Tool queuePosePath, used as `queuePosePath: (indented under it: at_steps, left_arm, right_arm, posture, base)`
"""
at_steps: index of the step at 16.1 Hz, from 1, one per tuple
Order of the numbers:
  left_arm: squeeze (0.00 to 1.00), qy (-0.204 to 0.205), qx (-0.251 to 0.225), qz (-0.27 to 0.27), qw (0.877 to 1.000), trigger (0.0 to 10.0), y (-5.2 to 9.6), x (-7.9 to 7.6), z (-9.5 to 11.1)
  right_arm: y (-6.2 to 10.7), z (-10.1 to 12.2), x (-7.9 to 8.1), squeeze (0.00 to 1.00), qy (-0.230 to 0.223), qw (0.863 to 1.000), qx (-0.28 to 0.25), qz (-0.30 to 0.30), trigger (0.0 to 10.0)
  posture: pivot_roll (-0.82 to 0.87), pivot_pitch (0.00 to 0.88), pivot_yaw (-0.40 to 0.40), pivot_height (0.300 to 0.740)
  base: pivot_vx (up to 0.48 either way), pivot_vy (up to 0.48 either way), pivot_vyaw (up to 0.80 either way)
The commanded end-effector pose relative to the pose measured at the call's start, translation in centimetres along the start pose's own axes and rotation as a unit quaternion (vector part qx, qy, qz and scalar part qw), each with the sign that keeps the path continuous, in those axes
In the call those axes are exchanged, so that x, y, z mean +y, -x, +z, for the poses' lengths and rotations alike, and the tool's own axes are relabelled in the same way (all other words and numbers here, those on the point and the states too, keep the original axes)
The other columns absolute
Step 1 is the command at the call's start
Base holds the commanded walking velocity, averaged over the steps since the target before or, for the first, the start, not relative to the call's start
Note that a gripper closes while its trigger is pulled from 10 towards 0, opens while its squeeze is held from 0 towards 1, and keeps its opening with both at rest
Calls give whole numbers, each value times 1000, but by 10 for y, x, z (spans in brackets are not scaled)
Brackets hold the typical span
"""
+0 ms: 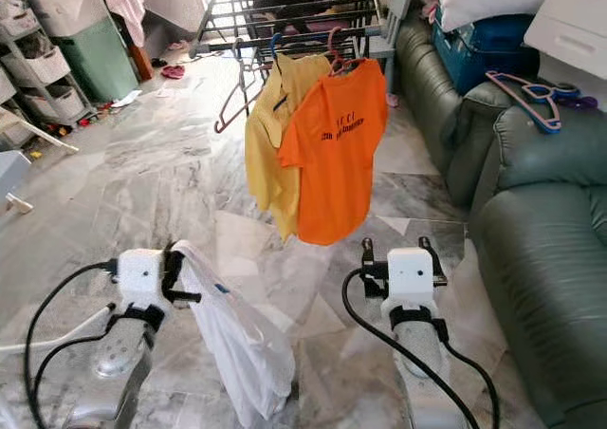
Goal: Hang hanger
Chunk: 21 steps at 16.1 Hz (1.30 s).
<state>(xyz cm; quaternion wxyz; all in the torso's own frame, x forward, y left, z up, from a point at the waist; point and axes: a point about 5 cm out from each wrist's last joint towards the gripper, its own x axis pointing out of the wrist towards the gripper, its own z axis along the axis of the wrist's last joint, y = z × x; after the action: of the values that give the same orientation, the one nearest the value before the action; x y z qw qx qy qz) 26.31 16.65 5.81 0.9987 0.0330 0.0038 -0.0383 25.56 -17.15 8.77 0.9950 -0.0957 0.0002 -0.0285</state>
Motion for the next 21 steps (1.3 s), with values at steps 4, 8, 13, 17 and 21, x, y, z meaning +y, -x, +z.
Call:
queuePosePath:
  at_steps: [4,8,13,17,21]
  left_arm:
    - [0,-27,14,31,999,8078,20,24,-10]
    - [0,-10,14,55,998,7961,18,30,-7]
    - [0,4,-2,35,999,10000,10,25,0]
    - [0,0,-2,19,1000,10000,0,26,3]
    - [0,1,-4,10,1000,10000,-5,23,5]
  right_arm:
    - [4,-2,-5,0,13,1000,6,17,10000]
    - [-4,6,9,0,9,998,-4,60,10000]
    - [-9,8,13,0,-1,998,-5,66,10000]
    - [-4,4,15,0,-11,998,2,56,10000]
    - [-4,3,14,0,-12,999,3,52,10000]
  posture:
    - [-145,0,82,740]
    - [-120,0,33,740]
    - [-121,0,47,740]
    - [-137,0,79,740]
    - [-144,0,89,740]
  base:
    - [0,0,0]
    - [0,0,0]
    - [211,0,0]
    - [310,0,-573]
    - [331,0,-128]
